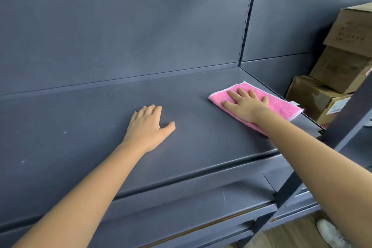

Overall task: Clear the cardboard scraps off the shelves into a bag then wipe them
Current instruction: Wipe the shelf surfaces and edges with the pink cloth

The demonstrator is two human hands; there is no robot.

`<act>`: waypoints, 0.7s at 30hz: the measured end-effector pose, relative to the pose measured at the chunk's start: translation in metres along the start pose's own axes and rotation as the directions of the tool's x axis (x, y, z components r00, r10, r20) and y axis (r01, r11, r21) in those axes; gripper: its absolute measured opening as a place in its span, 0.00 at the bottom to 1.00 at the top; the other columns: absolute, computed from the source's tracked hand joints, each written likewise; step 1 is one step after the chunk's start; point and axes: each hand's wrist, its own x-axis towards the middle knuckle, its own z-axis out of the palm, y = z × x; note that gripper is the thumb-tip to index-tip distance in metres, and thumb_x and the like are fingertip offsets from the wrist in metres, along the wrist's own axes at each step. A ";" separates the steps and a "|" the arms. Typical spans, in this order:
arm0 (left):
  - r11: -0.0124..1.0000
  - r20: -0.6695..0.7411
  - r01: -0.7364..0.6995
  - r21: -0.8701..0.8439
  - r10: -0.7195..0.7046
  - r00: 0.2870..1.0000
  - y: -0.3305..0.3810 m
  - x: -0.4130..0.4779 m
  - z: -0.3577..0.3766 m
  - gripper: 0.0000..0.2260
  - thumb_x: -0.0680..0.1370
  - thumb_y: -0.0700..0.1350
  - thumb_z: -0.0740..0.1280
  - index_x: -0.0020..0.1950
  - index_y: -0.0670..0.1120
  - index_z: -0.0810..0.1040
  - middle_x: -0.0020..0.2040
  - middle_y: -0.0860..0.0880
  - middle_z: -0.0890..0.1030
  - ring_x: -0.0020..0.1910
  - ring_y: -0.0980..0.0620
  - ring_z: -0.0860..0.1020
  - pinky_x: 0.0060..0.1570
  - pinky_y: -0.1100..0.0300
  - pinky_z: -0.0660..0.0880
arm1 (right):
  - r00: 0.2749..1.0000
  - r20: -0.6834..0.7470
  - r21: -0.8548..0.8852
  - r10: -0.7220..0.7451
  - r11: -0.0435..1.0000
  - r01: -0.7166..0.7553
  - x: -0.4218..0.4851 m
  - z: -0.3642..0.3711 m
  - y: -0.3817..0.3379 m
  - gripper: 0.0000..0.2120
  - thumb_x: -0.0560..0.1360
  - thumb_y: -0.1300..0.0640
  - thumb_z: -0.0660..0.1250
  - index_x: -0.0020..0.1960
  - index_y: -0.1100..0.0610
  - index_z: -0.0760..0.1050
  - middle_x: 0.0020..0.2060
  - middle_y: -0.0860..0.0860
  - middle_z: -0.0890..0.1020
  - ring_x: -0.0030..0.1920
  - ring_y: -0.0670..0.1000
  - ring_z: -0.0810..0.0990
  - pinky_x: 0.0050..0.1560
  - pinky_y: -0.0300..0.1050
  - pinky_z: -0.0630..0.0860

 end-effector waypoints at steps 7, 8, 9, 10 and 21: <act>1.000 -0.009 0.023 0.010 -0.023 1.000 0.001 0.000 -0.002 0.26 0.80 0.56 0.55 0.74 0.45 0.60 0.75 0.49 0.61 0.75 0.48 0.57 0.72 0.55 0.54 | 0.985 -0.007 -0.008 -0.175 0.985 0.175 -0.006 0.011 -0.044 0.30 0.77 0.35 0.46 0.76 0.42 0.48 0.77 0.46 0.47 0.77 0.55 0.44 0.72 0.65 0.41; 0.999 -0.013 0.037 0.005 -0.037 0.999 0.001 0.002 -0.002 0.26 0.79 0.56 0.55 0.74 0.45 0.61 0.75 0.48 0.62 0.74 0.48 0.59 0.71 0.55 0.56 | 0.981 -0.004 -0.009 -0.194 0.981 0.194 -0.010 0.012 -0.046 0.30 0.77 0.35 0.46 0.76 0.42 0.48 0.77 0.46 0.46 0.77 0.55 0.44 0.72 0.64 0.41; 0.998 -0.020 0.059 -0.011 -0.059 0.998 0.002 0.004 -0.002 0.26 0.79 0.56 0.55 0.74 0.45 0.61 0.74 0.48 0.64 0.73 0.47 0.60 0.70 0.54 0.58 | 0.977 0.002 -0.009 -0.212 0.977 0.212 -0.015 0.013 -0.046 0.30 0.77 0.35 0.46 0.76 0.42 0.47 0.77 0.46 0.46 0.77 0.54 0.43 0.72 0.64 0.40; 0.996 -0.030 0.083 -0.038 -0.085 0.996 0.005 0.007 -0.003 0.25 0.79 0.56 0.54 0.73 0.45 0.61 0.73 0.47 0.65 0.72 0.46 0.62 0.68 0.53 0.60 | 0.973 0.008 -0.006 -0.229 0.973 0.229 -0.019 0.014 -0.046 0.30 0.77 0.35 0.46 0.76 0.42 0.47 0.77 0.46 0.46 0.77 0.54 0.43 0.72 0.63 0.40; 0.997 -0.010 0.058 -0.055 -0.059 0.998 0.042 0.057 0.007 0.27 0.79 0.58 0.54 0.72 0.41 0.61 0.73 0.43 0.63 0.75 0.44 0.57 0.74 0.49 0.54 | 0.973 0.037 0.009 -0.228 0.974 0.228 -0.068 0.012 0.006 0.29 0.77 0.35 0.48 0.76 0.38 0.45 0.77 0.42 0.44 0.77 0.48 0.41 0.75 0.58 0.39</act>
